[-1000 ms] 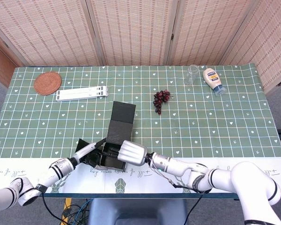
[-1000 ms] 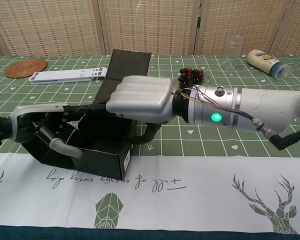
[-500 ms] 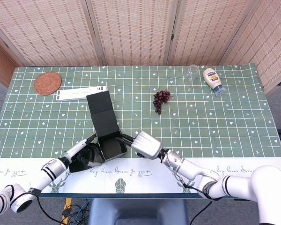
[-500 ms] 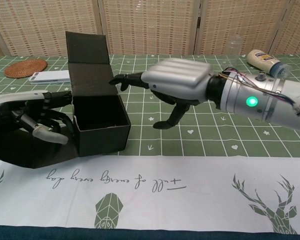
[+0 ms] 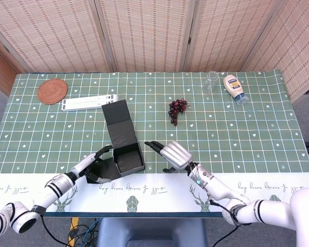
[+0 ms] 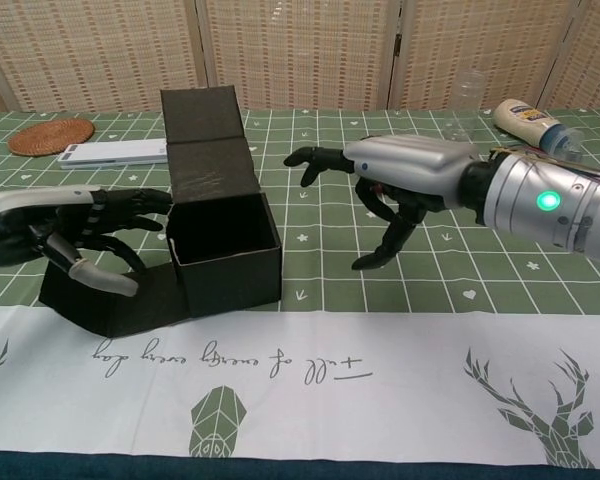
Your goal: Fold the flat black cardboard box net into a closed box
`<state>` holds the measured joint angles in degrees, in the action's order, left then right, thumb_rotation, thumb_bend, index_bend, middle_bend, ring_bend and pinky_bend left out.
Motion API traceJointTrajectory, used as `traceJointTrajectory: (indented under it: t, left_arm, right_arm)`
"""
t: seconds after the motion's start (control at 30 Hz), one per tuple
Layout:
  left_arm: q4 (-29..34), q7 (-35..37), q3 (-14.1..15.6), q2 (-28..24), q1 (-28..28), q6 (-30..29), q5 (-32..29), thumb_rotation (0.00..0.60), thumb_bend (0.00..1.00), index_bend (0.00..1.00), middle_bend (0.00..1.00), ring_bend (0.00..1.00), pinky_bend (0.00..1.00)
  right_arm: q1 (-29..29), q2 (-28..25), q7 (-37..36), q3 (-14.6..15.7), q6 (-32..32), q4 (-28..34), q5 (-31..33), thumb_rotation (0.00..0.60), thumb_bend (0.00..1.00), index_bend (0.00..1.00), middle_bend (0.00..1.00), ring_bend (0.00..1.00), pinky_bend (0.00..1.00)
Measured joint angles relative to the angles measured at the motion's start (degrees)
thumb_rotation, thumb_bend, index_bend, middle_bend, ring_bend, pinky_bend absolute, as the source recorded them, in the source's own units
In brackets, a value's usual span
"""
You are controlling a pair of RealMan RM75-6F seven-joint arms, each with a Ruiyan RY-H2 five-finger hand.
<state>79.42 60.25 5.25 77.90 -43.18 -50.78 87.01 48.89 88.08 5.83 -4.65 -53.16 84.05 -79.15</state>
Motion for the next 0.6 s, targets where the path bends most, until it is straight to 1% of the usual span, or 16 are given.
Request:
traceJointTrajectory:
  t: [0.1,0.23,0.37,0.6]
  left_arm:
    - [0.4,-1.38,-0.68,-0.1,0.29,0.19,-0.55,0.6,0.1,0.0,0.0,0.0,0.15]
    - [0.78,-3.6,-1.15,-0.49,0.69,0.09,-0.97,0.6,0.1,0.0,0.0,0.0,0.14]
    - [1.67,-5.98,-2.06,-1.1,1.53,-0.51,-1.87,0.6,0.1,0.0,0.0,0.0,0.14]
    - [2.73,-9.56,-3.58,-1.55,3.2,-2.28,-3.07,0.6,0.1,0.0,0.0,0.0,0.13]
  right_arm:
    - [-0.4,0.05,-0.3,-0.27,0.05,0.22,0.45,0.6,0.15,0.0,0.14,0.75,1.0]
    - [-1.08,0.14,-1.22,-0.77,0.56,1.16,2.69,0.6,0.11,0.0,0.13,0.74,1.0]
    - [-1.84,0.47,-2.48,-1.51,1.91,2.41,6.61,0.6,0.06,0.0,0.08,0.73,1.0]
    - [-2.64,1.75,-6.6,-3.8,5.47,4.07,14.44,0.6,0.03,0.0,0.04,0.71,1.0]
